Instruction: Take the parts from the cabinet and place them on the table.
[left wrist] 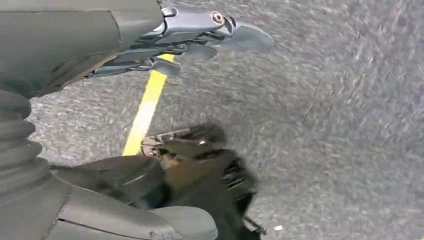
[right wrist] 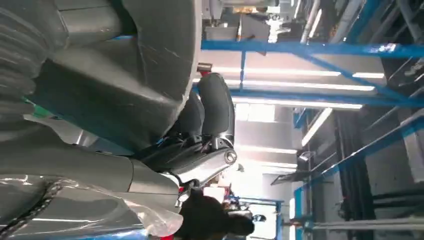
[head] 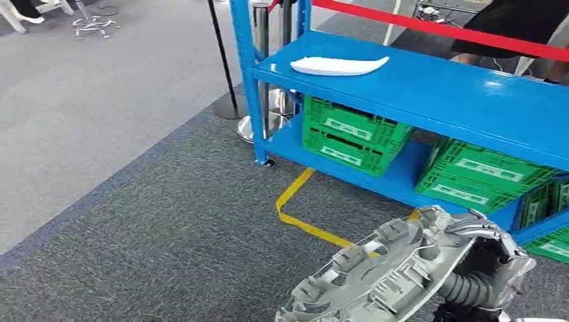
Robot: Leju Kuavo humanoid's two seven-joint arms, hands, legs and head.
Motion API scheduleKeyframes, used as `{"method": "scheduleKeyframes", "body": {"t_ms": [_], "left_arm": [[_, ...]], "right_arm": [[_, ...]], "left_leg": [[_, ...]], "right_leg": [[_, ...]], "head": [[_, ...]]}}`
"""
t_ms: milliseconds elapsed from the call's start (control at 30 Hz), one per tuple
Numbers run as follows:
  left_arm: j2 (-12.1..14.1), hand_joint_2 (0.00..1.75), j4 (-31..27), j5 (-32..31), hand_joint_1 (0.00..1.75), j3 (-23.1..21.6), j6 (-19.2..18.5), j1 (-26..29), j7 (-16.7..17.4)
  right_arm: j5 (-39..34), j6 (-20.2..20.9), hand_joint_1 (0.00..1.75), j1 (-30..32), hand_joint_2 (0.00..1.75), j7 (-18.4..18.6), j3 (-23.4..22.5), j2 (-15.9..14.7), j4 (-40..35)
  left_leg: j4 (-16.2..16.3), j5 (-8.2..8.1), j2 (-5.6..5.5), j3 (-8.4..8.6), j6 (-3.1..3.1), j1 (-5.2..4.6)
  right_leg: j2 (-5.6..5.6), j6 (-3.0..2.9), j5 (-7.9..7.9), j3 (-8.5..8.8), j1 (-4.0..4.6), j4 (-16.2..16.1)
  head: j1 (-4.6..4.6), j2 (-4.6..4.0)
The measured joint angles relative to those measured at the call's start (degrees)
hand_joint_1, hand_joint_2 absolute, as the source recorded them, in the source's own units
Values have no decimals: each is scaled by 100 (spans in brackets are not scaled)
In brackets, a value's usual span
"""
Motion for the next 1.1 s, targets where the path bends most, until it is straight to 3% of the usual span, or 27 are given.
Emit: {"method": "scheduleKeyframes", "body": {"t_ms": [67,100,133,167,200,233,267,300,333,400,433,467,500,533,600,633,667,700,733,767,800,833,900,933,967,1000,1100], "left_arm": [[7,175,6,0,0,6,0,30,-2],[13,175,15,0,0,13,0,58,-2],[7,175,17,2,0,17,0,65,-2],[28,175,20,22,0,26,0,61,0],[33,175,20,63,0,37,0,41,0],[33,175,20,103,0,48,-8,21,-2],[33,175,20,122,0,55,-28,17,0],[26,175,20,171,0,70,-44,18,-2],[20,175,20,216,0,92,-50,25,-2],[-13,175,20,311,0,136,-79,33,-31],[-42,175,20,345,0,160,-94,27,-46],[-79,175,20,372,0,184,-109,20,-63],[-107,175,20,380,0,201,-133,15,-79],[-133,175,20,422,0,219,-151,19,-136],[-173,175,22,455,0,260,-184,54,-260],[-193,175,26,461,0,280,-186,63,-300],[-221,175,28,459,0,282,-190,72,-330],[-236,175,26,457,0,282,-197,72,-360],[-247,175,26,461,0,286,-201,69,-394],[-262,175,28,463,0,293,-201,69,-433],[-269,175,28,477,0,297,-201,75,-439],[-269,175,28,492,0,304,-184,88,-437],[-284,175,28,555,0,332,-120,111,-383],[-302,175,28,588,0,343,-76,109,-336],[-319,175,28,592,0,356,-44,91,-301],[-315,175,28,592,0,367,-20,79,-291],[-328,175,28,527,0,367,20,100,-262]], "right_arm": [[4,2,175,-25,175,-2,-2,7,7],[4,2,175,-28,175,-2,-4,7,15],[4,7,175,-39,175,2,-9,7,28],[2,17,175,-28,175,0,-17,7,37],[0,31,175,-26,175,0,-26,9,44],[11,44,175,-31,175,0,-33,9,61],[35,44,175,-44,175,0,-44,9,81],[61,41,175,-59,175,0,-46,7,109],[68,31,175,-68,175,0,-50,7,138],[87,35,175,-71,175,0,-83,7,179],[116,55,175,-77,175,0,-90,7,197],[144,66,175,-81,175,2,-98,7,205],[171,70,175,-87,175,-2,-107,7,212],[184,85,175,-86,175,0,-114,7,232],[175,122,175,-98,175,0,-118,7,277],[164,131,175,-148,175,0,-129,7,313],[157,160,175,-161,175,4,-149,15,352],[144,194,175,-156,175,0,-183,20,371],[122,241,175,-153,175,0,-225,24,400],[90,299,175,-154,175,2,-279,28,444],[43,359,175,-156,175,2,-321,33,477],[-2,431,175,-157,175,2,-361,42,503],[-55,520,175,-180,175,4,-393,72,551],[-53,551,175,-210,175,2,-400,96,573],[-46,571,175,-224,175,2,-400,116,588],[-39,570,175,-256,175,-2,-404,125,605],[0,570,175,-372,175,-2,-406,138,669]], "left_leg": [[12,66,-100,-101,107,-46],[-41,143,-142,-135,203,-42],[-36,206,-171,-203,247,-41],[-30,273,-225,-288,300,-46],[-29,344,-287,-374,336,-64],[-26,423,-361,-475,365,-93],[-21,493,-432,-571,383,-125],[-14,574,-518,-675,383,-154],[-6,646,-590,-768,386,-171],[10,778,-739,-926,381,-188],[18,846,-808,-976,376,-185],[25,908,-880,-1041,352,-230],[27,999,-936,-1075,344,-223],[-8,1083,-1018,-1095,319,-211],[-51,1218,-1185,-1133,241,-237],[26,1044,-1006,-1173,232,-233],[269,683,-751,-1247,189,-219],[651,331,-591,-1339,148,-193],[1112,16,-500,-1433,104,-155],[1540,-142,-452,-1503,66,-118],[1810,-106,-432,-1513,36,-75],[1836,80,-415,-1414,5,-30],[1206,367,-324,-906,-36,28],[582,395,-114,-469,-38,30],[153,261,120,-175,-21,-1],[-16,223,92,-122,70,-62],[-88,234,-93,-212,220,-84]], "right_leg": [[-111,71,78,-15,-39,-10],[-131,113,73,-53,-56,3],[207,154,-138,-97,-89,112],[501,143,-493,-234,-89,385],[636,129,-828,-340,-78,780],[696,108,-1107,-443,-62,1218],[724,79,-1231,-489,-48,1524],[739,40,-1173,-434,-24,1626],[745,-8,-975,-281,7,1505],[836,-92,-546,260,61,768],[1094,-149,-492,615,70,252],[1354,-189,-614,911,70,-195],[1322,-141,-643,955,42,-321],[1259,-134,-607,847,66,-293],[1095,-165,-505,795,42,-321],[962,-205,-442,757,20,-326],[910,-255,-421,694,18,-333],[818,-255,-381,641,25,-332],[711,-248,-337,592,26,-331],[610,-235,-299,536,21,-320],[513,-217,-267,480,13,-303],[413,-195,-236,411,5,-285],[265,-149,-194,353,-10,-256],[207,-120,-176,365,-10,-236],[137,-90,-161,333,7,-227],[68,-51,-140,325,6,-213],[-125,43,-99,305,-8,-210]], "head": [[-6,0],[-15,0],[-9,0],[-7,0],[-2,0],[-6,0],[-7,0],[-9,0],[-9,0],[-9,0],[-11,0],[-4,0],[-24,0],[-4,0],[-7,0],[-13,0],[-55,0],[-72,0],[-57,0],[-68,0],[-66,0],[-66,0],[-61,0],[-72,0],[-72,0],[-55,0],[-70,0]]}}
